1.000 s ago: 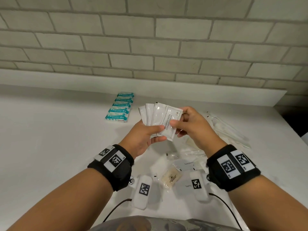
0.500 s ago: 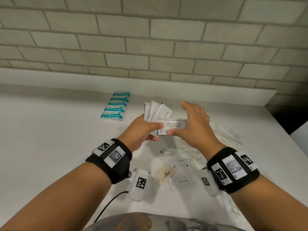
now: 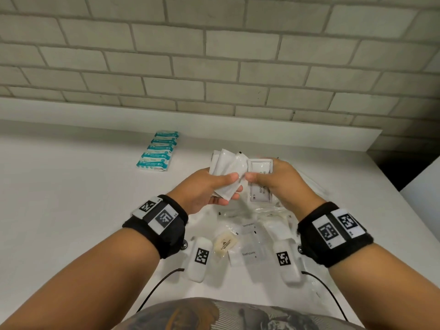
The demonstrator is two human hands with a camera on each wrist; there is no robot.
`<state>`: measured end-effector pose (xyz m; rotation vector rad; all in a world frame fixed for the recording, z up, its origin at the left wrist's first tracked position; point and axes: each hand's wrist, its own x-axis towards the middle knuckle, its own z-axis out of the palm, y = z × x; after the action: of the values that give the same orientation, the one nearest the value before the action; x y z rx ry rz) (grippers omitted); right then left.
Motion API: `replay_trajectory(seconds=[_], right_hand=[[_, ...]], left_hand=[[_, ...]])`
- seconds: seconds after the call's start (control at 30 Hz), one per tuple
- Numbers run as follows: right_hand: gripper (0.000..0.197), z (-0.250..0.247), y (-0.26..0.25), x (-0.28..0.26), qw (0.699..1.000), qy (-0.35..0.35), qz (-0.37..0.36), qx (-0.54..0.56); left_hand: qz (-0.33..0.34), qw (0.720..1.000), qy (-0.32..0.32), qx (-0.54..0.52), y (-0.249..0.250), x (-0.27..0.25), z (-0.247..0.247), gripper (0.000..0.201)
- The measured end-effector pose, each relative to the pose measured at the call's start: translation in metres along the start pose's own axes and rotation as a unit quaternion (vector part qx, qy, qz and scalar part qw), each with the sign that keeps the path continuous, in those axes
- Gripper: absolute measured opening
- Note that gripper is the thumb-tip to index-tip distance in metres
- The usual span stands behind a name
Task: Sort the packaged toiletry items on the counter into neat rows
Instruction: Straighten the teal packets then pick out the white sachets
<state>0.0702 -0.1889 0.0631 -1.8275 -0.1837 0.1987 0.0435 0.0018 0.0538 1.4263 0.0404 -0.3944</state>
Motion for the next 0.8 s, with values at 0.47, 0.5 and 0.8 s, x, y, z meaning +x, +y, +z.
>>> replay_trajectory(seconds=[0.47, 0.5, 0.8], right_hand=[[0.013, -0.018, 0.011, -0.013, 0.963, -0.052, -0.073, -0.254], [0.014, -0.021, 0.011, -0.013, 0.970, -0.043, -0.041, -0.234], [0.015, -0.013, -0.009, 0.000, 0.999, -0.035, -0.009, -0.009]], left_hand=[[0.042, 0.990, 0.117, -0.072, 0.007, 0.010, -0.005, 0.022], [0.047, 0.989, 0.119, -0.066, 0.007, 0.010, -0.006, 0.020], [0.109, 0.976, 0.140, -0.124, 0.005, 0.014, 0.002, 0.024]])
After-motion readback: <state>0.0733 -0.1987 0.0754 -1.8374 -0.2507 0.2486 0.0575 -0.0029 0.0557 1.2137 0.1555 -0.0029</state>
